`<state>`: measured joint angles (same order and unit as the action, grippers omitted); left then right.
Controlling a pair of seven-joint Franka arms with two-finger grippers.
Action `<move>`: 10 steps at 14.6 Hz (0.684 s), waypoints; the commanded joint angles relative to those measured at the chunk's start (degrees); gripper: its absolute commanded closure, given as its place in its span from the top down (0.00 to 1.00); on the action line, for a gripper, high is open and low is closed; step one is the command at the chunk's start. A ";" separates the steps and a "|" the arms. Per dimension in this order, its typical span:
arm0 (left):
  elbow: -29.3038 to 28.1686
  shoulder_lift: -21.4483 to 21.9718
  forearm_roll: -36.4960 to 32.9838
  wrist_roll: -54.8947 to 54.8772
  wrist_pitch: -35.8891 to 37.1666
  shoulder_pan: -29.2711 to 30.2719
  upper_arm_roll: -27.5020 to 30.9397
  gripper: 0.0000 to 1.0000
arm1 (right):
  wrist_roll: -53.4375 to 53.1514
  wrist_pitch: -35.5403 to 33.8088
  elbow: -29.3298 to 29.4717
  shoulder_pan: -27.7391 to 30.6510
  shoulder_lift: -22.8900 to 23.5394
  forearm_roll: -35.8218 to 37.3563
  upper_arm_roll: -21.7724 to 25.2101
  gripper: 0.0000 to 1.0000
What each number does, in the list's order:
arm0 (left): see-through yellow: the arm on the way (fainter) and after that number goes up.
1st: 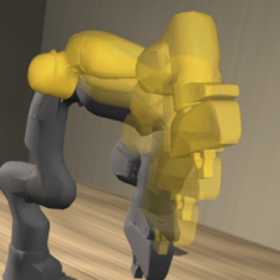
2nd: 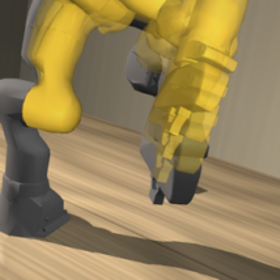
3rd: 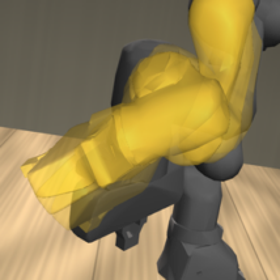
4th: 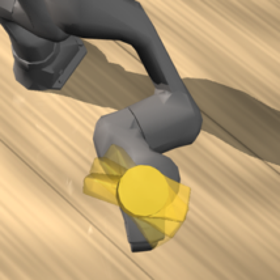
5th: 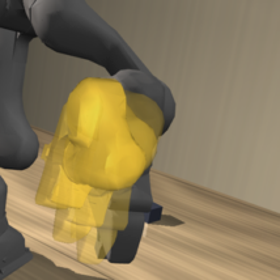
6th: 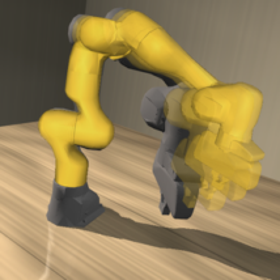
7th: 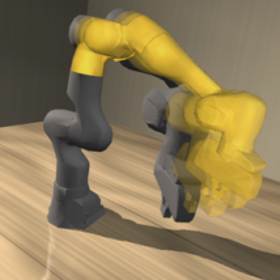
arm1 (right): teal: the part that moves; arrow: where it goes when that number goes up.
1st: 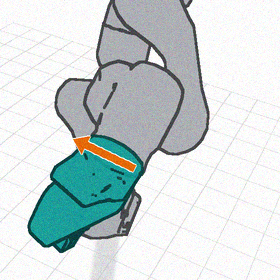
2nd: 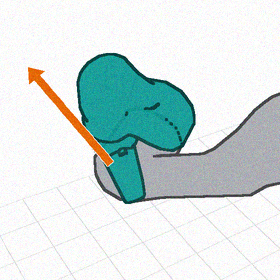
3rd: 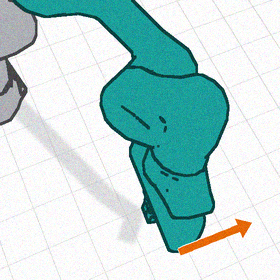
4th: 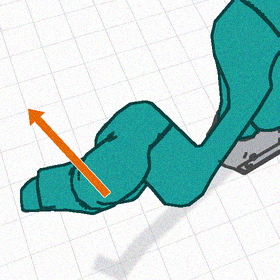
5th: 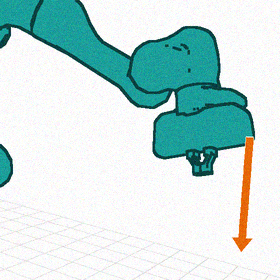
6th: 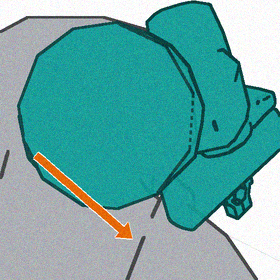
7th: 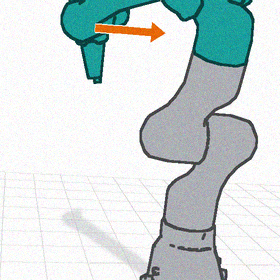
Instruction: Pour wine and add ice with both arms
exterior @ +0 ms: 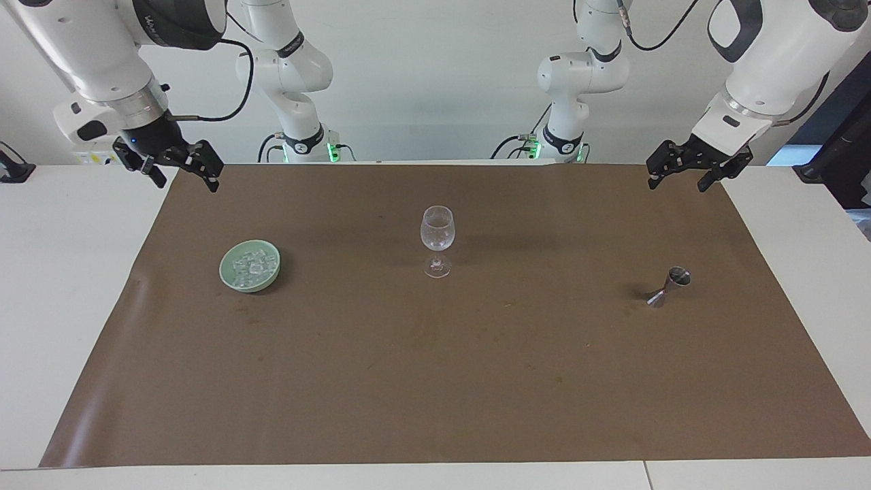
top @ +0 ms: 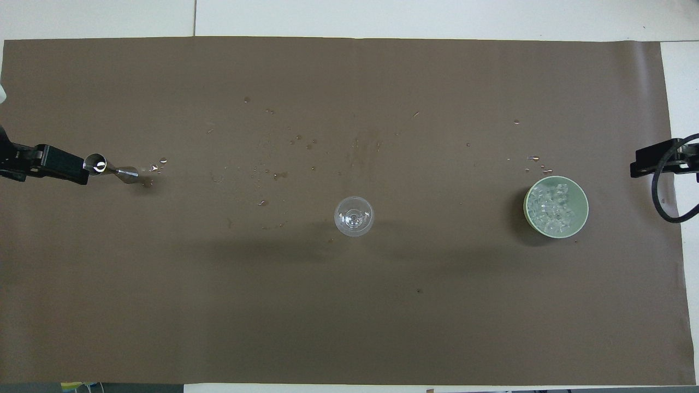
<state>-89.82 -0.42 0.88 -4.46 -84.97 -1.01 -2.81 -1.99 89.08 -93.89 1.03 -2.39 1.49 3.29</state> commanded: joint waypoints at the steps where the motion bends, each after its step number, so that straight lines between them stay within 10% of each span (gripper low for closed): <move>1: -0.97 0.85 -0.35 -0.47 -0.01 -0.48 0.00 1.00 | 1.20 0.75 -0.59 0.02 -0.69 -0.61 0.14 1.00; 10: -1.23 0.94 -0.35 -0.29 0.07 0.31 0.08 1.00 | 0.58 0.66 -0.59 0.11 -0.69 -0.61 0.14 1.00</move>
<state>-89.84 -0.42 0.88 -4.46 -84.92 -1.00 -2.87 -1.99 89.08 -93.89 1.03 -2.39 1.49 3.31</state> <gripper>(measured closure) 0.000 0.000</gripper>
